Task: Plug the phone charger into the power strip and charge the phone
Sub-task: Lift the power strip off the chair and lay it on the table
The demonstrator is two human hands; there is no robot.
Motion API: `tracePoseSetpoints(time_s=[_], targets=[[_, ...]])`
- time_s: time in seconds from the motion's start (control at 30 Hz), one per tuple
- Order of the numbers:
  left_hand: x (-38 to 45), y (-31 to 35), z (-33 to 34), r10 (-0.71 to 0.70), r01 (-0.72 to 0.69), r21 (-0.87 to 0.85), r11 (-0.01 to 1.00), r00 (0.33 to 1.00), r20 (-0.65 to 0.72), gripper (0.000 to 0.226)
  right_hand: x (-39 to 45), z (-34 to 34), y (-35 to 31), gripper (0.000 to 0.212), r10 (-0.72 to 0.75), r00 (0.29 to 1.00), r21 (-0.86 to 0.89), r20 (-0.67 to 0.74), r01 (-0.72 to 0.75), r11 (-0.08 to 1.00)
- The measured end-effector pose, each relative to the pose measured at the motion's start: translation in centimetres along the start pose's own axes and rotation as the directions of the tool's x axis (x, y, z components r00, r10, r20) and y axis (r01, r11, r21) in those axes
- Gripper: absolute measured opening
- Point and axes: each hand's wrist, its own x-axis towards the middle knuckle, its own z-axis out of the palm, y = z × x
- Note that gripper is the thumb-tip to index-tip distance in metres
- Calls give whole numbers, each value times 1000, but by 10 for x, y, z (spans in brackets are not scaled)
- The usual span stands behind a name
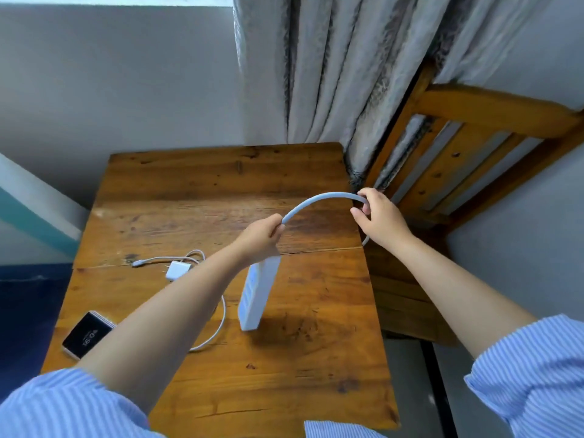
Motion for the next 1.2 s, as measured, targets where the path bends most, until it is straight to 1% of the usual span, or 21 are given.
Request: tracePoseSetpoints(time_s=[0.07, 0.13, 0.17, 0.23, 0.3, 0.37, 0.43, 0.53, 0.6, 0.7, 0.77, 0.87, 0.97, 1.13, 1.2], targets=[[16, 11, -8, 80, -85, 233, 969, 996, 32, 33, 7, 3, 4, 26, -47, 997, -64, 66, 51, 997], [36, 19, -12, 131, -134, 392, 910, 991, 35, 17, 16, 8, 12, 22, -55, 987, -128, 153, 75, 989], [49, 22, -14, 147, -145, 456, 878, 989, 31, 19, 23, 10, 18, 23, -43, 983, -139, 181, 69, 988], [72, 23, -17, 163, -159, 545, 823, 986, 41, 24, 33, 17, 29, 24, -34, 982, -156, 187, 64, 986], [93, 18, -17, 129, -137, 582, 802, 990, 56, 26, 45, 25, 40, 25, -51, 986, -169, 161, 79, 982], [110, 10, -12, 87, -103, 589, 802, 995, 56, 28, 53, 33, 48, 27, -76, 986, -163, 149, 100, 982], [131, 1, -6, 64, -62, 587, 807, 998, 17, 29, 71, 41, 59, 28, -88, 986, -151, 143, 110, 982], [152, -10, 7, 61, -18, 545, 838, 996, -60, 26, 91, 47, 72, 28, -102, 983, -186, 153, 130, 974], [162, -17, 18, 64, 5, 494, 870, 990, -124, 25, 102, 50, 81, 29, -151, 979, -235, 139, 181, 955], [178, -22, 35, 96, 9, 454, 891, 973, -208, 25, 111, 55, 98, 36, -152, 978, -268, 140, 185, 945], [190, -22, 45, 98, 3, 456, 890, 975, -198, 25, 116, 61, 110, 38, -137, 979, -291, 149, 175, 940], [203, -25, 59, 31, 47, 493, 869, 989, -148, 26, 123, 74, 122, 38, -116, 974, -290, 196, 171, 941], [204, -30, 61, 11, 64, 524, 849, 990, -140, 26, 124, 84, 123, 40, -111, 965, -293, 236, 180, 939], [199, -41, 56, -21, 103, 527, 844, 987, -160, 26, 122, 92, 117, 36, -144, 964, -237, 223, 197, 951], [191, -42, 55, 2, 78, 500, 863, 987, -158, 30, 121, 92, 115, 36, -122, 972, -262, 199, 173, 950]])
